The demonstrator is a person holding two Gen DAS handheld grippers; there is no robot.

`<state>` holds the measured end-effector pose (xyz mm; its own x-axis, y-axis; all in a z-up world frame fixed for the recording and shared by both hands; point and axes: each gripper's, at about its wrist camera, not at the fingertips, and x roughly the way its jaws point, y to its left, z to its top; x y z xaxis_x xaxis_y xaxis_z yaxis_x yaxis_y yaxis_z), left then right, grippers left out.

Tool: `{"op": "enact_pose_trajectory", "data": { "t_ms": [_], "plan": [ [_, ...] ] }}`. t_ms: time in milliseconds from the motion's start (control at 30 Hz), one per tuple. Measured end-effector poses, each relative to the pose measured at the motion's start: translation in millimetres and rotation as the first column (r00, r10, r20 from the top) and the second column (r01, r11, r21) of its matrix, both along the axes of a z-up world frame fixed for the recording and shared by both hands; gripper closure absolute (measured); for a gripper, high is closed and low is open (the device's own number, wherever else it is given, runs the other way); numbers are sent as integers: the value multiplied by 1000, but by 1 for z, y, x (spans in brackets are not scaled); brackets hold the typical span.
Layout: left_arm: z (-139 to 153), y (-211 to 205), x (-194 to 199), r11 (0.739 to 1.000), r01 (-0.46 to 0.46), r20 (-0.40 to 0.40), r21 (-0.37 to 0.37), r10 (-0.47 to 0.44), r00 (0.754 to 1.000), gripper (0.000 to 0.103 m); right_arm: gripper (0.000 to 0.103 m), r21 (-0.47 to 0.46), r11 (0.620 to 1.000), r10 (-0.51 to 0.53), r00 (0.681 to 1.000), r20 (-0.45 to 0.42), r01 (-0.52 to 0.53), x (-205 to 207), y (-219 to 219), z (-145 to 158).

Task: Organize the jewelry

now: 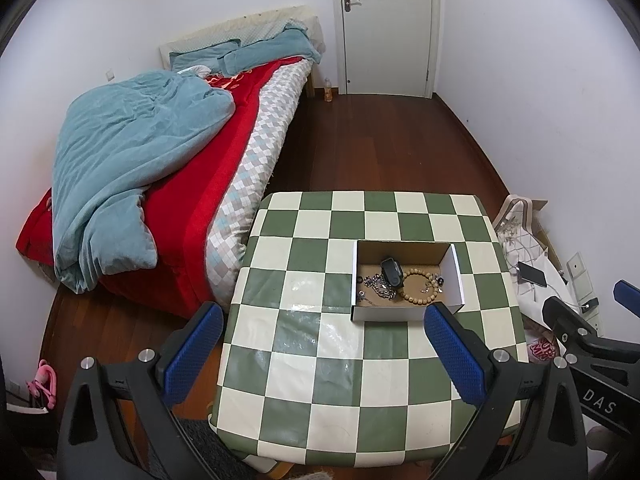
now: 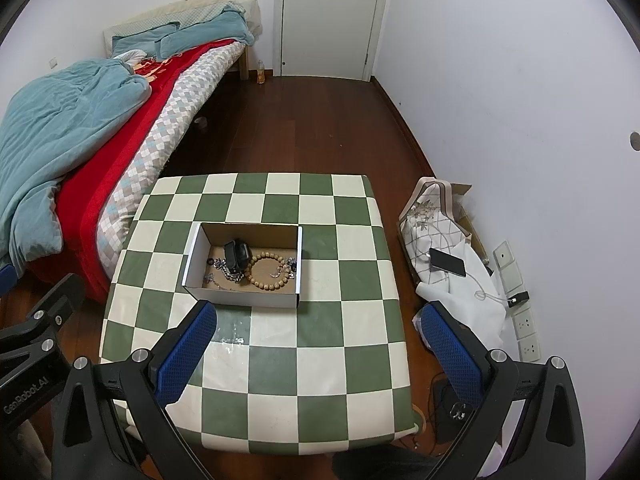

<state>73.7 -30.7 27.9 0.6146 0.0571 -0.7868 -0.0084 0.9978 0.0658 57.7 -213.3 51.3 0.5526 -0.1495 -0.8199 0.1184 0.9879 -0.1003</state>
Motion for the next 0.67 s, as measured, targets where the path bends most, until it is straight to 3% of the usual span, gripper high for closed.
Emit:
{"op": "enact_pose_trajectory", "data": {
  "t_ms": [667],
  "plan": [
    [0, 3, -6, 1000, 11, 4, -12, -11, 1000, 0, 0, -2, 1000, 3, 1000, -5, -3, 2, 2, 6]
  ]
}}
